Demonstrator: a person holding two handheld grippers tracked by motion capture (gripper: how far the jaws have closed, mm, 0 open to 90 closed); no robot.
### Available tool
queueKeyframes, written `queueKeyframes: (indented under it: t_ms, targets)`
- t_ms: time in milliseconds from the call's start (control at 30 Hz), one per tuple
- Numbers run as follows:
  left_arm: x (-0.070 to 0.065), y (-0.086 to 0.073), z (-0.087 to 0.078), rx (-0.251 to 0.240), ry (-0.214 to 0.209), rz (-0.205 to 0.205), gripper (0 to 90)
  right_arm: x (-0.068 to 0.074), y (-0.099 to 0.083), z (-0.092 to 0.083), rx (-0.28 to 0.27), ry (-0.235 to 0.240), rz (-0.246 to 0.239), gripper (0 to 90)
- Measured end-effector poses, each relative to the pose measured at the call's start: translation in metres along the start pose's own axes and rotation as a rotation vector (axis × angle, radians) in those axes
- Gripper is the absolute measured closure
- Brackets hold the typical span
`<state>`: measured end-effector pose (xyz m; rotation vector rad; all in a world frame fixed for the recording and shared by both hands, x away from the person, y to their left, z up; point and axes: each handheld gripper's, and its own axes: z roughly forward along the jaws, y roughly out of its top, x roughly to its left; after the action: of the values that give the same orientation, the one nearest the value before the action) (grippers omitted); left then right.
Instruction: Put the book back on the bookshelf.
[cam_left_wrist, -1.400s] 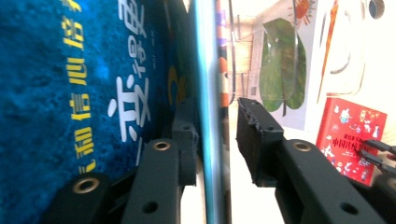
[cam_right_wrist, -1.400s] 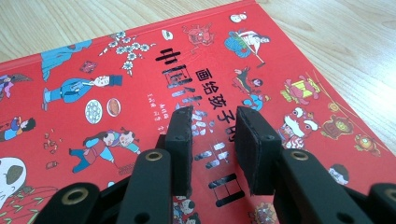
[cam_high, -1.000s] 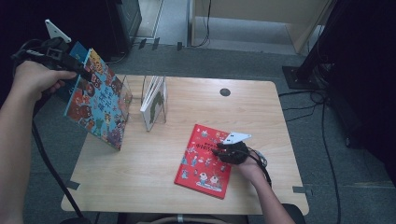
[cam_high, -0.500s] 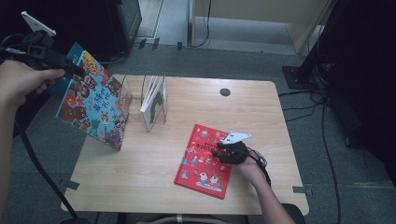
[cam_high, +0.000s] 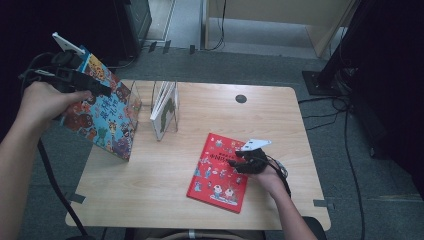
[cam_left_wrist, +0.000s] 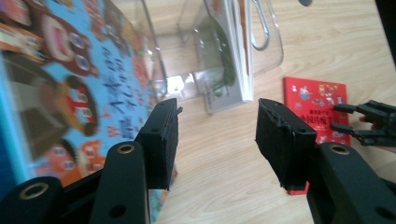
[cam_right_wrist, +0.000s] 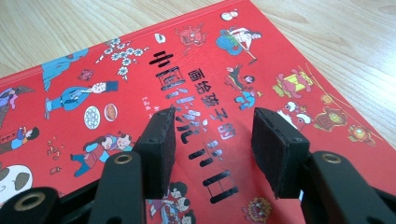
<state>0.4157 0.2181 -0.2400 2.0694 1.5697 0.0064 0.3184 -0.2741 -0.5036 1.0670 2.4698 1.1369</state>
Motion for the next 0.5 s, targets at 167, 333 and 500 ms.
queueKeyframes:
  t_ms: [167,333,500]
  targets:
    - [-0.007,-0.010,0.014,-0.003,-0.002,0.023,48.6,-0.002,0.000,-0.001,0.008,-0.002,0.009,50.1]
    - [-0.011,-0.019,0.026,0.008,0.001,0.042,47.9,-0.002,-0.001,-0.003,0.011,-0.004,0.012,50.1]
    - [-0.015,-0.029,0.035,0.007,-0.013,0.056,47.3,-0.002,-0.001,-0.002,0.016,-0.003,0.010,50.4]
